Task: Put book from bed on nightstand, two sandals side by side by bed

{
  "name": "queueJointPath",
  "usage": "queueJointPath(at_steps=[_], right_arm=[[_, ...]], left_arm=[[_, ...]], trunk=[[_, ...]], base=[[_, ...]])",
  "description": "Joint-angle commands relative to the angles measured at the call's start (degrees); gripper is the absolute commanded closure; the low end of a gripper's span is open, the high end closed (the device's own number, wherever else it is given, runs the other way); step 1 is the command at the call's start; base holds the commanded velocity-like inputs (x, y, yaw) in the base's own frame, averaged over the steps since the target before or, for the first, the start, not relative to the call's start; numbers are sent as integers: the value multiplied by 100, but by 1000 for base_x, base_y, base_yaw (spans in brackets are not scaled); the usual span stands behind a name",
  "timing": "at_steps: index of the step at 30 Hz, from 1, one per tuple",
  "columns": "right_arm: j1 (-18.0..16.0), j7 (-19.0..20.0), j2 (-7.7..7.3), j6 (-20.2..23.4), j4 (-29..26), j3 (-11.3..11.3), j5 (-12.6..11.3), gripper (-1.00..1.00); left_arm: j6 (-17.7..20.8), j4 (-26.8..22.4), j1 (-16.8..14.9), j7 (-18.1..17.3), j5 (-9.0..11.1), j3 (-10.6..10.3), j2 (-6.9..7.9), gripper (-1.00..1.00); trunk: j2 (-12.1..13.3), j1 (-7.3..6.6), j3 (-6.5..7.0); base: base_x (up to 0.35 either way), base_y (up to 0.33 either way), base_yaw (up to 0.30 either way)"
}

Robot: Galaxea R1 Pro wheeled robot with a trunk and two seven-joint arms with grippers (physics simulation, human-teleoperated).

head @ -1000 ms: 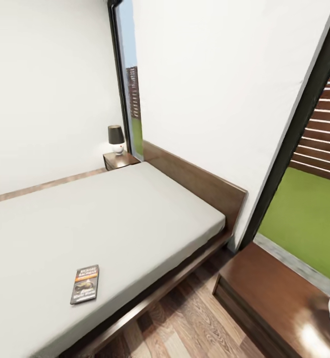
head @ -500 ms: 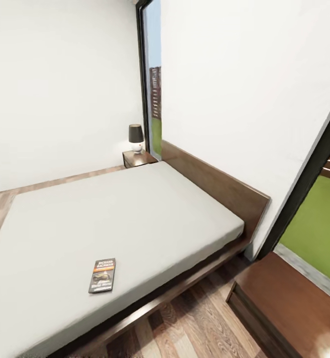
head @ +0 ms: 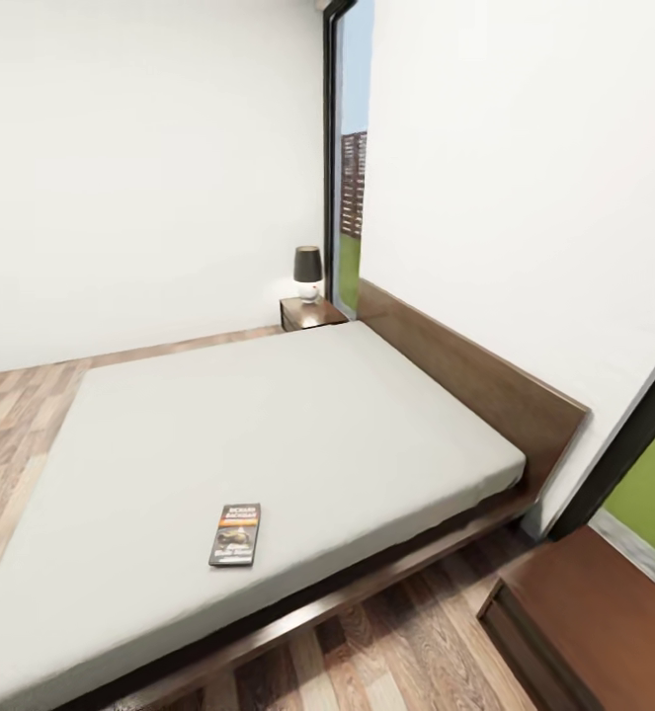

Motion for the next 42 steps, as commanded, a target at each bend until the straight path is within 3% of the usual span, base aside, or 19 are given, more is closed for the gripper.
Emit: queueJointPath(at_steps=[1, 18, 42], right_arm=[[-5, 12, -2, -27, 9, -14, 46, 100], [-5, 12, 1, -27, 8, -10, 44, 100], [-5, 12, 35, -26, 6, -13, 44, 100]], left_arm=[[-20, 8, -6, 2, 50, -40, 0, 100], [-20, 8, 3, 19, 50, -40, -93, 100], [-28, 8, 3, 11, 58, -40, -99, 100]], trunk=[[-11, 3, -11], [-11, 3, -11], [-11, 3, -11]], base=[[0, 0, 255], [-1, 10, 255], [-15, 103, 255]])
